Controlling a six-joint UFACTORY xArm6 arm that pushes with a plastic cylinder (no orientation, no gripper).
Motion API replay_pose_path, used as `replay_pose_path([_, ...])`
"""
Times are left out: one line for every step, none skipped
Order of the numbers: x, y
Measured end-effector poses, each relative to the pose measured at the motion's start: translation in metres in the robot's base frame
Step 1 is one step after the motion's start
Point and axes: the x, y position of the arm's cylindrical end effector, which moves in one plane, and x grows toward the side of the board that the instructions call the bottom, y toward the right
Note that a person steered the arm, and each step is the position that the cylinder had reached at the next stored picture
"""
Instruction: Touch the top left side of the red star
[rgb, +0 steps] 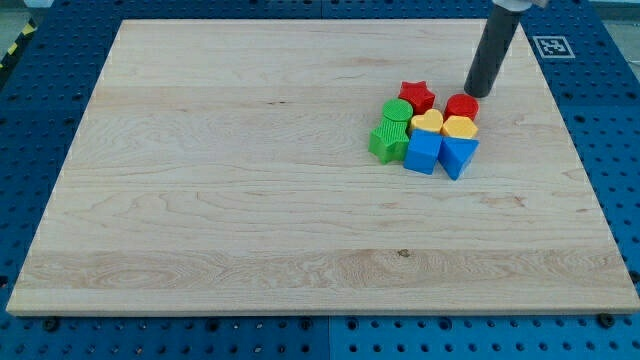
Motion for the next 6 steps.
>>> replay_pose_path([-0.011, -0.025])
replay_pose_path([-0.012, -0.068])
replay_pose_path([-0.012, -0.107])
replay_pose_path([-0.001, -0.112])
replay_pose_path([0.009, -0.112])
replay_pose_path([0.012, -0.113])
